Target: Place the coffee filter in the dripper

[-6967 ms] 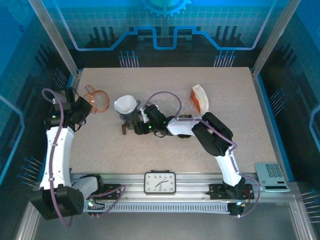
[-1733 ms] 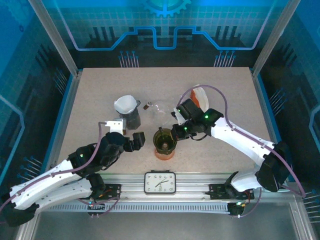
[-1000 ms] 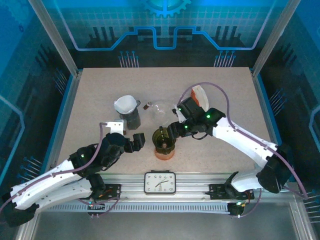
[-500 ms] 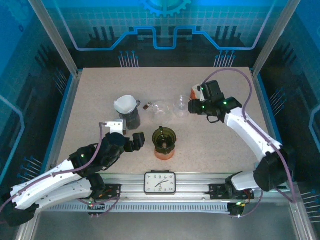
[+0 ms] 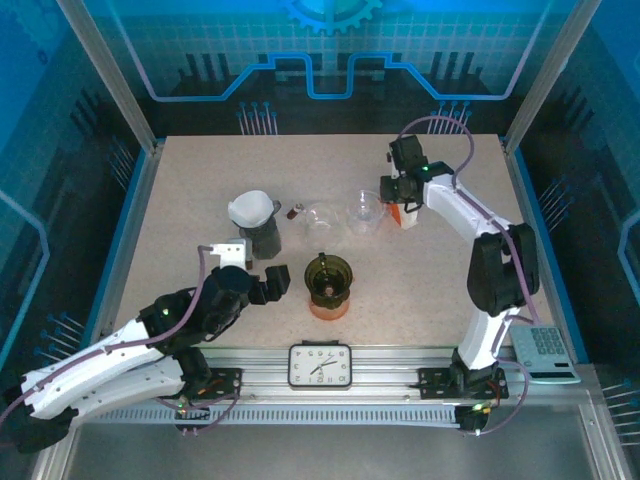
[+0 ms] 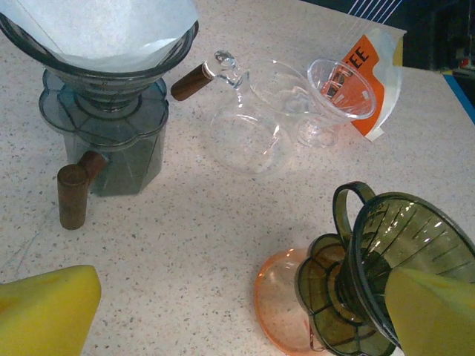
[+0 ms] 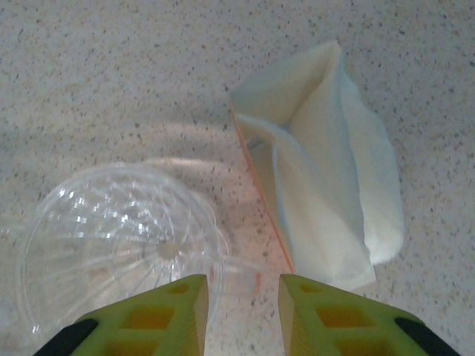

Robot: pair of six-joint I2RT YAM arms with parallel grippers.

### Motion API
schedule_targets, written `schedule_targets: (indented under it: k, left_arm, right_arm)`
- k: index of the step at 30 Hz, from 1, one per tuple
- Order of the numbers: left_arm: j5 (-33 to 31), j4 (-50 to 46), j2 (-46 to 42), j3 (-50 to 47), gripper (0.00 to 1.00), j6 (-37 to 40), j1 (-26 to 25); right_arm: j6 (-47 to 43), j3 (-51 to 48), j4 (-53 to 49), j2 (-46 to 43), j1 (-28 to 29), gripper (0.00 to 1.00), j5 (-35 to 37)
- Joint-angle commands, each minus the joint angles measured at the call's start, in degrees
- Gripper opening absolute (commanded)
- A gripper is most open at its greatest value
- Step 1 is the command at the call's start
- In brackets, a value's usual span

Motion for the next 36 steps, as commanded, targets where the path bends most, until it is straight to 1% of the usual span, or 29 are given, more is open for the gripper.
schedule_targets:
  k: [1,6,22,25,32,36]
  left_arm:
    - [-1.5,0.8,0.0,-1.0,0.99,-0.4,0.3]
    - [-1.6,1.2,0.6,-1.0,0.99,0.3,0.4]
    - [-1.3,2.2,2.0,-0.7,0.99,1.0,1.0]
    - [-1.3,2.3,2.1,-0.6,0.99,1.0,1.1]
    - [-0.9,2.4,2.3,-0.7,0.99,0.9,1.1]
    - [-0.9,2.3,2.4,-0.6,0.99,0.9,1.2]
  right_arm:
    - [-1.7,3.7,-2.6,3.0,-0.7,0.3,2.4]
    - [-2.6,6.1,-3.5,5.5,-1.0,0.27,4.3]
    - [-4.0,9.5,-4.7,9.6,-1.6,0.23,5.5]
    - [-4.3,9.6,-4.5,9.6,-1.6,0.2,5.5]
    - [-4.4,9.7,-4.6,9.3,-1.6,0.09,6.2]
    - [-4.1,8.7,-3.8,8.0,-1.5,0.08,6.0]
